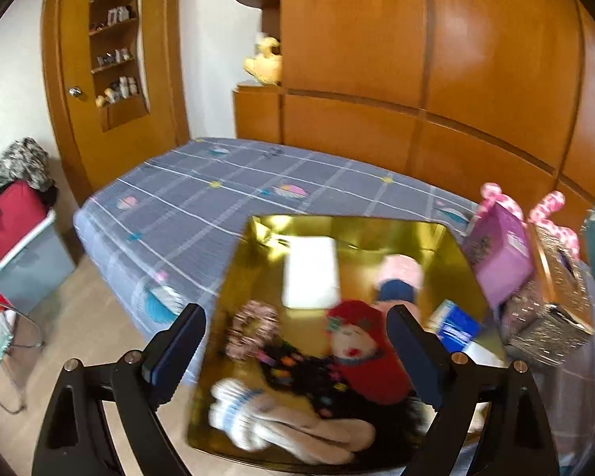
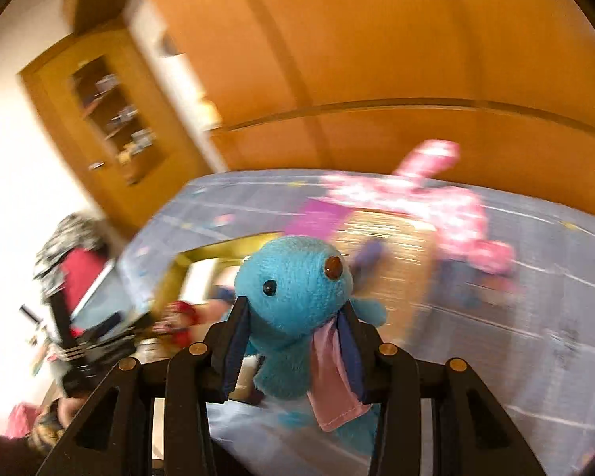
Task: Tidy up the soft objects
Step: 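Carry the blue plush doll into the gold tray with the right gripper and release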
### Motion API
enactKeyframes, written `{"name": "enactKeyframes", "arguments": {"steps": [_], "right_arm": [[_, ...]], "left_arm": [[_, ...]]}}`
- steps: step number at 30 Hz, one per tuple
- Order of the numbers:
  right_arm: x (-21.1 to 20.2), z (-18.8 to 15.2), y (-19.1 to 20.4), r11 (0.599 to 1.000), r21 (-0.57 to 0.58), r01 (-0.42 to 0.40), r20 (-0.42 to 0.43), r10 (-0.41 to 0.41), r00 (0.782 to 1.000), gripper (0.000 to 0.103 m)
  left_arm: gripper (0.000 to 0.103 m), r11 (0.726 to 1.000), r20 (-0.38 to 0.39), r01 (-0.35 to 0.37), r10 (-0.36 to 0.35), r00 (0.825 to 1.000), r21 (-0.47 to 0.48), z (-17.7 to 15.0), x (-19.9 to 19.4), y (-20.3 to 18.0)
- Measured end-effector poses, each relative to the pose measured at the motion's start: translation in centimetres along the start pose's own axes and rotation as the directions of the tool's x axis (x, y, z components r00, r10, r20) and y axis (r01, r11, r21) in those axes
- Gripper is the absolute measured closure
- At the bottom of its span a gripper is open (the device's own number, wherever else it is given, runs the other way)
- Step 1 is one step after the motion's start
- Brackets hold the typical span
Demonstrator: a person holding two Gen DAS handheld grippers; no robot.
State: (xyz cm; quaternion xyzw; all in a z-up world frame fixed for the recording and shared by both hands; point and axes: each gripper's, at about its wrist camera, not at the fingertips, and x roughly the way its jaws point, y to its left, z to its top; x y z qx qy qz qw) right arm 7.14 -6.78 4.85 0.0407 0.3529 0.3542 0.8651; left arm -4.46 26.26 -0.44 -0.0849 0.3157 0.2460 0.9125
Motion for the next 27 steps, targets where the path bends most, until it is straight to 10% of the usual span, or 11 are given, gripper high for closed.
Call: {"name": "enactKeyframes", "arguments": {"steps": [7,17,27], "right_arm": [[8.8,2.2,7.0,0.995,-0.015,-0.098,-0.074,0.097,0.993,0.061],[23.1,2.2,8.7,0.997,-0.026,0.076,-0.193,-0.08,0.978,0.045],[21.2,-0.2,7.8,0.996,-0.062,0.063,-0.185,-0.074,0.98,0.037]], "left_arm": [[0.008,0.994,-0.026,-0.013,0.011,1.0,-0.107,0.1,1.2,3.2],[0.007,0.991,-0.06,-0.001,-0.007,0.998,-0.136,-0.2,2.3,3.9],[0.006,0.994,-0.064,-0.001,-0.006,0.998,-0.112,-0.6,2.4,2.9]]}}
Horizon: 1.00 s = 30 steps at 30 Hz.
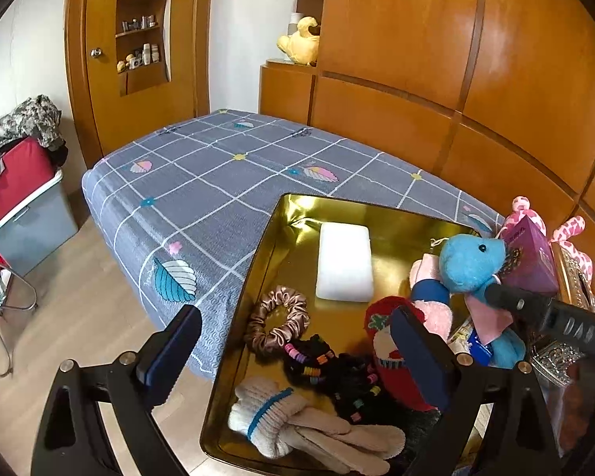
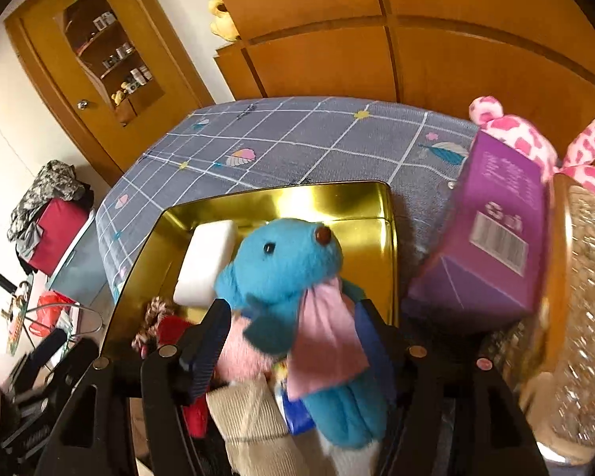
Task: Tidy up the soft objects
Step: 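Carry the blue plush doll into the gold tray with the right gripper and release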
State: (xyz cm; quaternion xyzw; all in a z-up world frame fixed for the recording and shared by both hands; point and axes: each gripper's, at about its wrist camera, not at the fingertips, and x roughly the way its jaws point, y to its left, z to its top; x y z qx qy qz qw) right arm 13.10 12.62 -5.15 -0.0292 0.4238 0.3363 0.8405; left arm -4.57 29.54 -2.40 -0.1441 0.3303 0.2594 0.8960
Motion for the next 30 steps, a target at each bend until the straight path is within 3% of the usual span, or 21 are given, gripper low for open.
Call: {"name": "enactKeyframes", "arguments": {"steps": [1,2,3,4,7,14,20,30], "right_arm": [[-0.3,-0.3,0.2,1.0,-0.014,-0.004,0.006,0.004,1.0,0.038],[-0.5,-0.5,0.4,0.999,-0.036,0.007,0.009,-0.007,1.0,0.045],[-0.6,-0.9,0.8,0.997,-0.065,0.043,0.015,-0.042,0.999,0.054],[-0.4,-1.2,1.1,0.994,-0.089,0.069,0.017,-0.068,0.998,0.07],[1.0,-1.5,1.4,0.987,-0.12,0.106,0.001,-0.107,0.994,0.08],[2.8,-0.2,1.5,0.979,-0.139,0.15,0.009,-0.15,0.989,0.078],[0.6,-1.4,1.3,0.984,-0.131,0.12,0.03,-0.118,0.993,0.072],[-3.3,-3.6,1.2,0.97,-0.136,0.2,0.108,-0.186,0.977,0.062]], "left_arm": [[0.006,1.0,0.003,0.0,0.0,1.0,0.006,0.0,-0.1,-0.2],[0.006,1.0,0.003,0.0,0.0,1.0,0.009,0.0,-0.2,-0.3],[0.006,1.0,0.006,0.0,0.0,1.0,0.015,0.0,-0.3,-0.5],[0.006,1.0,0.011,0.0,0.0,1.0,0.019,0.0,-0.4,-0.6],[0.003,1.0,0.022,-0.002,0.002,1.0,0.028,0.0,-0.8,-0.9],[0.001,0.998,0.03,0.001,-0.003,1.0,0.057,-0.2,-1.5,-2.0],[0.001,0.996,0.033,-0.004,0.002,0.999,0.084,-0.4,-1.8,-2.8],[0.001,0.995,0.047,0.023,-0.028,0.999,0.094,-1.1,-3.0,-4.4]]}}
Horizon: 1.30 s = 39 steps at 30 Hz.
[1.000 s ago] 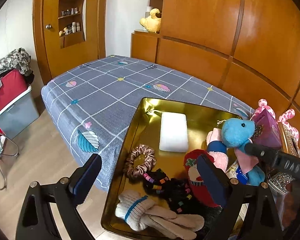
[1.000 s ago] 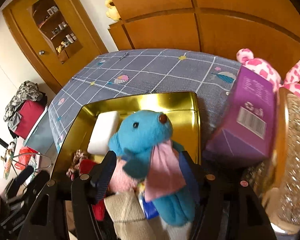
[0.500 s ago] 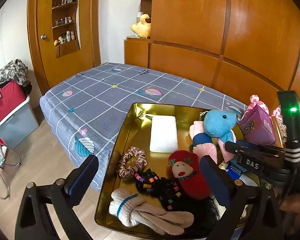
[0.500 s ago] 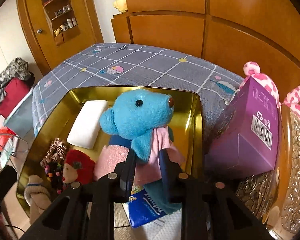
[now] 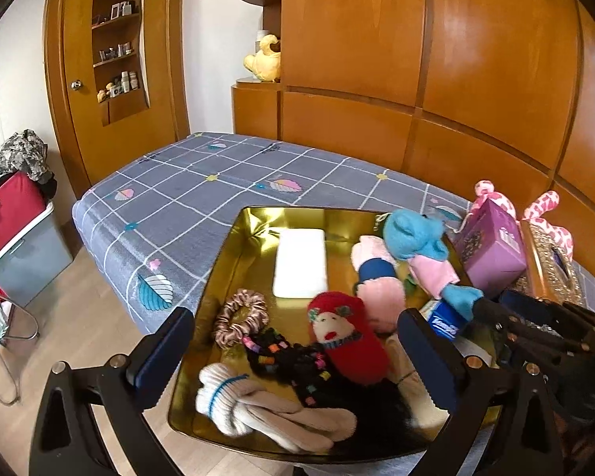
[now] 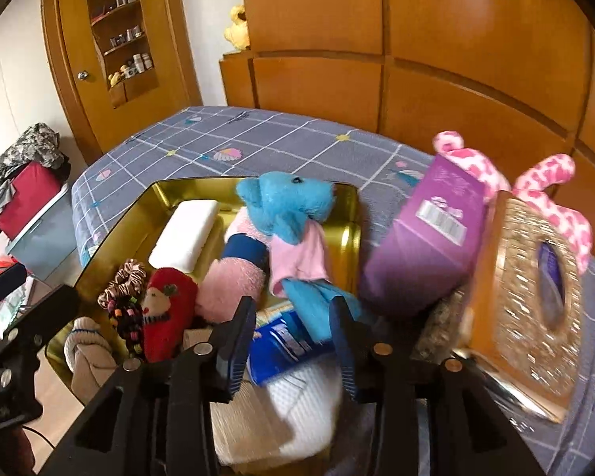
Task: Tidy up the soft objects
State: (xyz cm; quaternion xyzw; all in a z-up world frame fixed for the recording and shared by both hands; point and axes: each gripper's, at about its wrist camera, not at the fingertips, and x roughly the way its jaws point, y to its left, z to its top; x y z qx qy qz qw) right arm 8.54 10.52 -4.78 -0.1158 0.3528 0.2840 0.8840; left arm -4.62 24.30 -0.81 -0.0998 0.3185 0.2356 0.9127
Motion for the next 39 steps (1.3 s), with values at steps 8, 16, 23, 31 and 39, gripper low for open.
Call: {"name": "enactKeyframes", "arguments": {"steps": [8,16,23,31,39], "right_arm": [[-3.9,-3.1,-2.2,0.988,0.026,0.155,0.064,-0.157,0.986,0.056],[-6.7,-5.9,-6.1,0.951,0.149,0.27,0.079,-0.283,0.956,0.054],[-7.4,-7.9,-8.6,0.923,0.227,0.312,0.052,-0.331,0.942,0.054],[-7.7,-8.0,-7.8,0.927,0.206,0.313,0.07,-0.333,0.94,0.054],[-7.4,-7.9,-7.2,0.933,0.187,0.307,0.07,-0.324,0.943,0.054]], "left_arm": [[0.001,0.999,0.016,0.033,-0.033,0.999,0.021,-0.8,-1.6,-3.4],[0.001,0.993,0.037,0.015,-0.019,0.999,0.12,-2.6,-2.5,-7.9],[0.001,0.986,0.01,0.045,-0.048,0.999,0.162,-3.7,-2.4,-9.2],[0.001,0.989,0.006,0.047,-0.049,0.999,0.137,-3.5,-2.4,-8.5],[0.001,0.99,-0.005,0.044,-0.044,0.999,0.132,-3.5,-2.2,-8.3]]}}
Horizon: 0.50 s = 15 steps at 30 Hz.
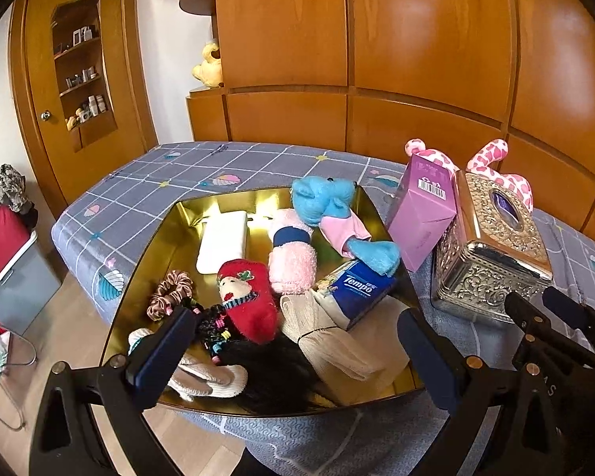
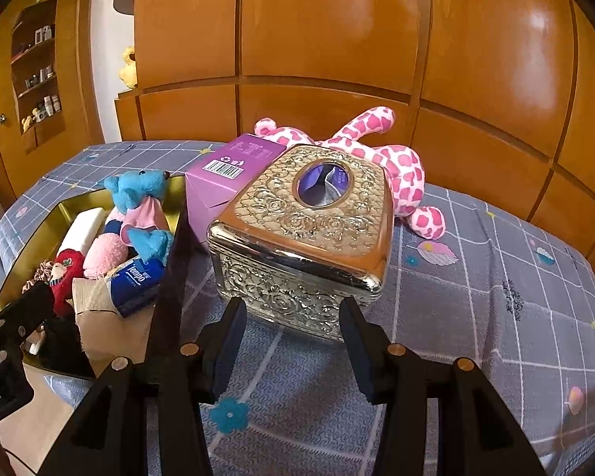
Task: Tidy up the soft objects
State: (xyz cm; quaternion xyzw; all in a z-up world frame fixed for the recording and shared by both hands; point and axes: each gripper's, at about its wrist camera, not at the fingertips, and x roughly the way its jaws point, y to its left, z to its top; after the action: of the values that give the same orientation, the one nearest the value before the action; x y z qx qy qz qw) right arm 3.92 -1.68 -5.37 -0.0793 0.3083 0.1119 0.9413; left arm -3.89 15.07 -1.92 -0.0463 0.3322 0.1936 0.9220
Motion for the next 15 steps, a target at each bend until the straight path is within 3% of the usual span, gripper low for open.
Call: {"name": "enactKeyframes", "arguments": {"steps": [15], "right_arm": [[0.12,-0.13,0.04,1.0,0.001,-0.009,-0.005,0.009,1.0,0.054]], "left_arm": [[0.0,1.0,-0.012,0.003,-0.003,1.0,0.003,-0.14,0.15,-0.07]]}}
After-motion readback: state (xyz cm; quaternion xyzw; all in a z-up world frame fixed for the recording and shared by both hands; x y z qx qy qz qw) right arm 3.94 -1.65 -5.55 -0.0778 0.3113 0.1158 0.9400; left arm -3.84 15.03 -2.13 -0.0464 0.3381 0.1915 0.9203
